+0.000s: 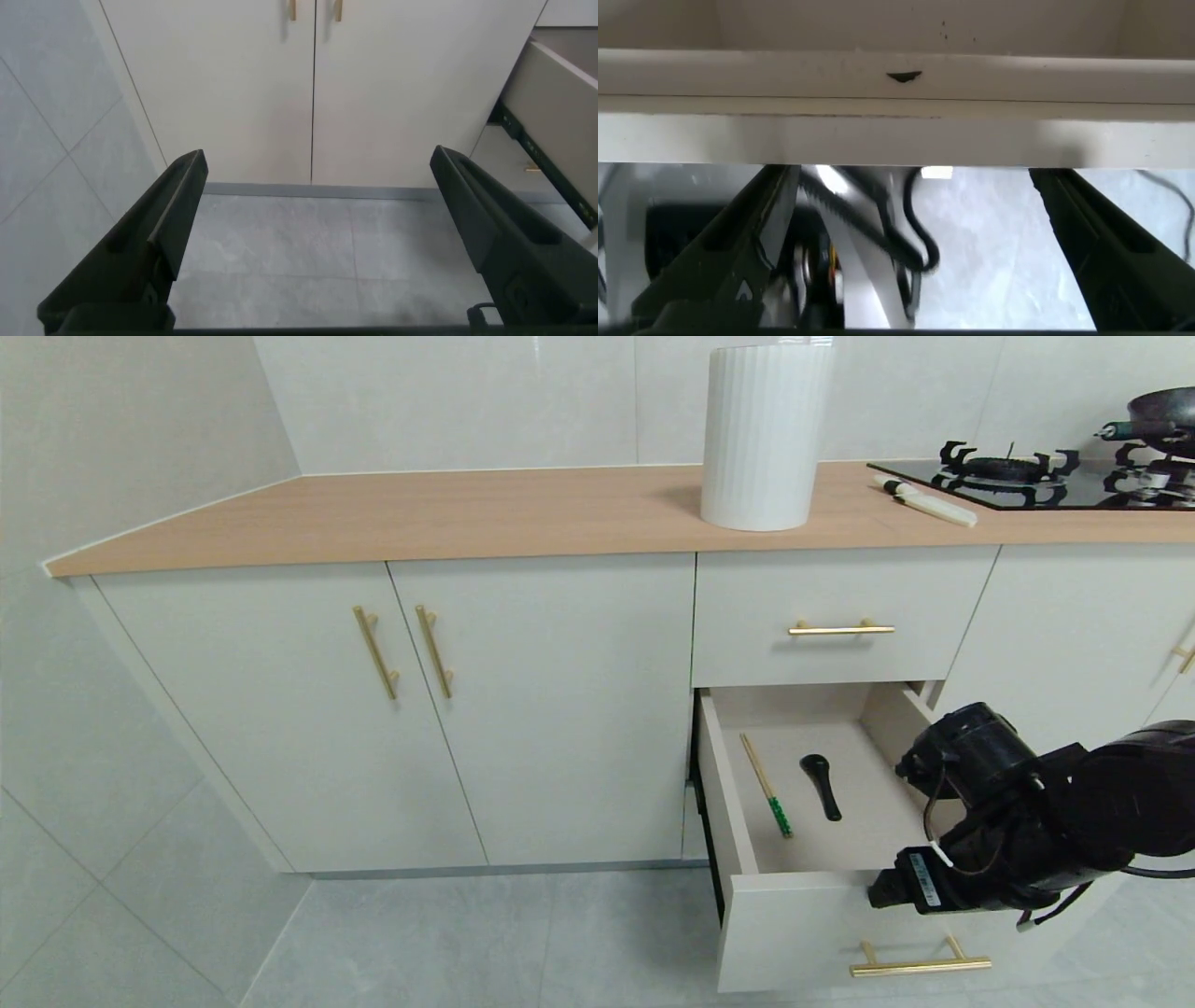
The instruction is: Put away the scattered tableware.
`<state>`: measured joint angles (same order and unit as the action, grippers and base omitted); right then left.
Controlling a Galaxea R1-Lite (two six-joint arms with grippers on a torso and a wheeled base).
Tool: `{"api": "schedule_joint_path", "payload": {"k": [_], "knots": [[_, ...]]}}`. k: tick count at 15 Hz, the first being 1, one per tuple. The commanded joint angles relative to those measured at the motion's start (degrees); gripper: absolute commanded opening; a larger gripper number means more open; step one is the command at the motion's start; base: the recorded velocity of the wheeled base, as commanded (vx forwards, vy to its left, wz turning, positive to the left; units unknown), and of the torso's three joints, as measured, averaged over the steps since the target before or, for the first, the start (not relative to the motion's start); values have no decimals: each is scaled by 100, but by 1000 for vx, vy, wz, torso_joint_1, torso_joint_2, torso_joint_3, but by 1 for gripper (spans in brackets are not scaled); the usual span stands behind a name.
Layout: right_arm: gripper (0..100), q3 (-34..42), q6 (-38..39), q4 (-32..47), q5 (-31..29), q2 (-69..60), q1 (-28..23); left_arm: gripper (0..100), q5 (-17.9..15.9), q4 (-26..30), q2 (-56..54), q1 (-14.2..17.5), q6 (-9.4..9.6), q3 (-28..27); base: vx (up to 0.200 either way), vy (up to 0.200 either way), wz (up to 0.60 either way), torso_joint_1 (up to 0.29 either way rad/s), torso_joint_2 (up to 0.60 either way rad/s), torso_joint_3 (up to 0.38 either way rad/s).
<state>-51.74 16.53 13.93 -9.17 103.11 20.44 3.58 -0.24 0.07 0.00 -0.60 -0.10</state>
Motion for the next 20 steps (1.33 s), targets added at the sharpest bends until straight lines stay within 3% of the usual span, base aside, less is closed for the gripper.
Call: {"api": "schedule_joint_path", "payload": {"k": [1,12,20], "knots": [[100,-126,-18,-84,-6,192,-23,100,2,-2,1,0,-2,1,0,0,0,0,0,0],[100,-2710,-352,-84,-147,1844,-550,100,2,-2,1,0,-2,1,0,0,0,0,0,0],[100,-3527,-396,-330,-191,2539,-840,100,2,-2,1,0,-2,1,0,0,0,0,0,0]]}}
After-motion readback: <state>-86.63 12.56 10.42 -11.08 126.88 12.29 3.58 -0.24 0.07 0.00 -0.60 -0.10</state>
